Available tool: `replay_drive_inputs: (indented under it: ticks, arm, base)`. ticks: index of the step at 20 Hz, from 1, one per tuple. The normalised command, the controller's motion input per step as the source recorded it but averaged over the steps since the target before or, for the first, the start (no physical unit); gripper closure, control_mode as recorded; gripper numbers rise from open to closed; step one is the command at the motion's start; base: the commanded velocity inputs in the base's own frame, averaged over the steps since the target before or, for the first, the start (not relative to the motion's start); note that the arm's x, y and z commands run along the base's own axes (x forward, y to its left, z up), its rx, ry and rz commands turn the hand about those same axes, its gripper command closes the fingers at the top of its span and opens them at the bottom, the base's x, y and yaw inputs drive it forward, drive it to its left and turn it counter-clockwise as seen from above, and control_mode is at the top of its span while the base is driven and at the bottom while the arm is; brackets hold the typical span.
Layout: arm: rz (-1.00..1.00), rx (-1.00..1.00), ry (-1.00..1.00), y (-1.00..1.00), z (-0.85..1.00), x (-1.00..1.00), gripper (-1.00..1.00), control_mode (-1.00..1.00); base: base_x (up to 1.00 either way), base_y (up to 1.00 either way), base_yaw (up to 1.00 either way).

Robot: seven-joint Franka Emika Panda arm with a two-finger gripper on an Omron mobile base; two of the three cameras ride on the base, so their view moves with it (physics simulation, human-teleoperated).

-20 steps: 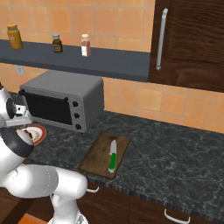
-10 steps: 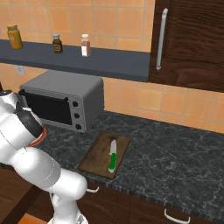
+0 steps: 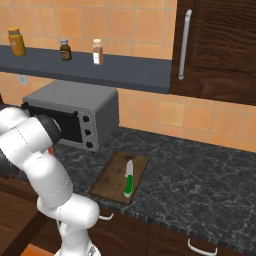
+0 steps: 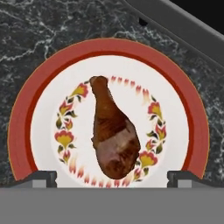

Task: Pick up the knife from the drawer and place it on the cutting board. Then place the meat from the plate to the cutting board.

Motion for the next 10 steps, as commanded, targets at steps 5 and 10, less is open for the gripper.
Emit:
replay_drive_inputs:
  ticks: [5,10]
  arm:
    - [0.03,0.0,0.0,0.0,-0.21,0.0,-1.0,-1.0]
    - [0.05,0.0,0.0,0.0,-0.26,0.0,-1.0,-1.0]
  base:
    - [0.0,0.0,0.0]
    - [0.0,0.0,0.0]
